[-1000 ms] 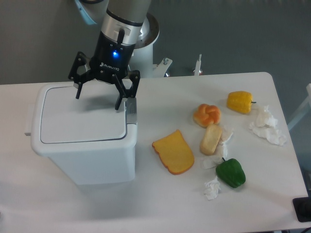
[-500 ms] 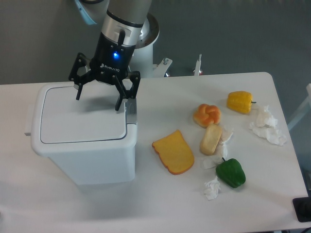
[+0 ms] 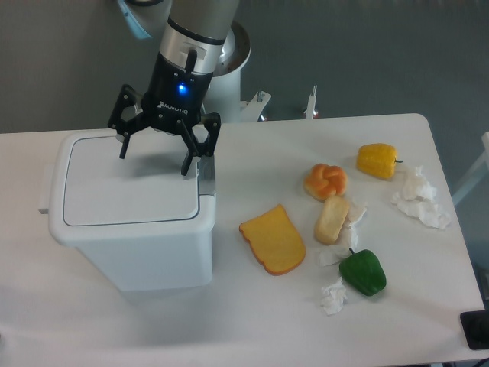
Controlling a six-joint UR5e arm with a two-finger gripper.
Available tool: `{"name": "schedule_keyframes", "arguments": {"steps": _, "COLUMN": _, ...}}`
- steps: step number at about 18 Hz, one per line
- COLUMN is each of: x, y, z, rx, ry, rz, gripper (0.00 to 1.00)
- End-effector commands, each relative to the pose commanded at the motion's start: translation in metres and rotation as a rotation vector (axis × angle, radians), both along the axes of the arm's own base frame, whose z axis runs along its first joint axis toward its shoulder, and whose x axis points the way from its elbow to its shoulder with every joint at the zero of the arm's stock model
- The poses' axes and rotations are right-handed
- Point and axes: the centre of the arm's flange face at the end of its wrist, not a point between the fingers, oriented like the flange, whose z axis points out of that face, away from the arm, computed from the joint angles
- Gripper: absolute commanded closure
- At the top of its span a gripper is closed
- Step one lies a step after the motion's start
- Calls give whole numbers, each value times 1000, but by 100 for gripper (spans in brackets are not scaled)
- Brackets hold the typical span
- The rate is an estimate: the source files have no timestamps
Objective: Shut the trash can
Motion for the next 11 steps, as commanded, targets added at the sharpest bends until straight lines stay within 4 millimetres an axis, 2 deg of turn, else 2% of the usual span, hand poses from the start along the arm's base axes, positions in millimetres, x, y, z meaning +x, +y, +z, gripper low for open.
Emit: {"name": "schedule_keyframes", "arguments": {"steps": 11, "x": -2, "y": 1, "z": -2, "rx": -4, "ry": -2, "rz": -1, "gripper": 0}}
